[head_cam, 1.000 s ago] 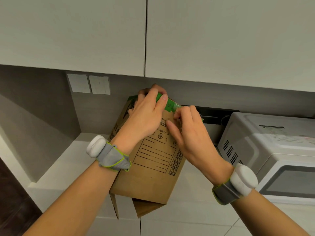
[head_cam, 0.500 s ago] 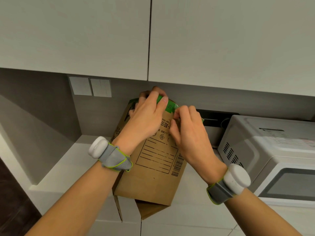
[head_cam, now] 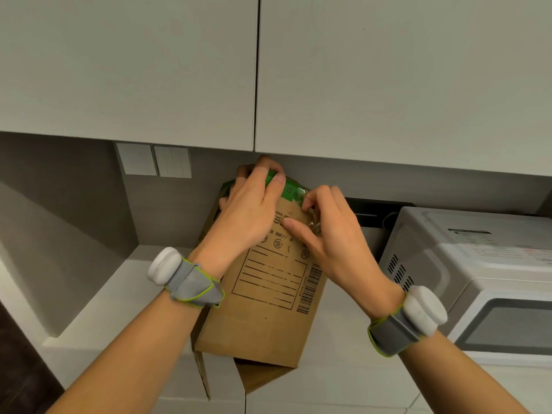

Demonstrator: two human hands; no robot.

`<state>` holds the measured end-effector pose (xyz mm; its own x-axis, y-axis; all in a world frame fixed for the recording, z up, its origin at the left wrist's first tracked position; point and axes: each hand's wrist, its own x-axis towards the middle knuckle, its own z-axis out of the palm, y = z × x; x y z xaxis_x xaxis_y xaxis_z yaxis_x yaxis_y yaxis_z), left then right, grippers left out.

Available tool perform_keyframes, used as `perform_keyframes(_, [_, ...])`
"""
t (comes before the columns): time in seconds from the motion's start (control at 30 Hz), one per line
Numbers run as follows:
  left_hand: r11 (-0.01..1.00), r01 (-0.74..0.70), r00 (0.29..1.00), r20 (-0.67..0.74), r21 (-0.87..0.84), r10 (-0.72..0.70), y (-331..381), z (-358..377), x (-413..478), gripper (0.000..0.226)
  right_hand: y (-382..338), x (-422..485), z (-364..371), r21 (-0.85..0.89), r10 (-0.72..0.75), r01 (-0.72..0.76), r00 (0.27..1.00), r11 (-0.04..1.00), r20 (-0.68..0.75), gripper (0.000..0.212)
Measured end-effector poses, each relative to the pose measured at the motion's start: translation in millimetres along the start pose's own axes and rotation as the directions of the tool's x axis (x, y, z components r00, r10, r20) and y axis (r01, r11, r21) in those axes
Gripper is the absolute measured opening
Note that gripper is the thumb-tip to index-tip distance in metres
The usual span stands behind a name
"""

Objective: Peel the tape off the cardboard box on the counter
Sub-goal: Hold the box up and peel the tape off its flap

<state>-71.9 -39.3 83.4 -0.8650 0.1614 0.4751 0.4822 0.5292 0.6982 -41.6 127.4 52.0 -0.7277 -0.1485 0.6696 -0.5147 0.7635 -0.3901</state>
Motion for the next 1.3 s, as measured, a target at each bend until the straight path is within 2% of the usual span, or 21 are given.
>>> perform_keyframes(0.37, [1.000, -0.003, 1.000, -0.010, -0.009, 0.003, -2.0, 1.0, -0.4, 0.017, -8.3, -0.3, 6.5, -0.151, -0.035, 0.029, 0.999, 0.988, -0.036, 0.019])
perform_keyframes(0.7, [1.000, -0.004, 1.000, -0.003, -0.022, 0.004, -1.9, 2.3, 1.5, 0.015, -7.0, -6.3, 7.4, -0.050, 0.006, -0.007, 0.999, 0.999, -0.031, 0.014])
perform_keyframes(1.17, [0.998, -0.031, 1.000, -0.006, -0.054, 0.030, -6.0, 0.6, 7.1, 0.018, -5.9, 4.0, 11.7, -0.079, 0.015, -0.024, 0.993, 0.997, -0.114, 0.010])
perform_keyframes(1.3, [0.998, -0.030, 0.999, -0.025, -0.058, 0.028, -7.6, -0.2, 9.1, 0.020, -3.0, 4.6, 6.0, 0.000, 0.013, -0.013, 0.999, 1.000, -0.032, 0.010])
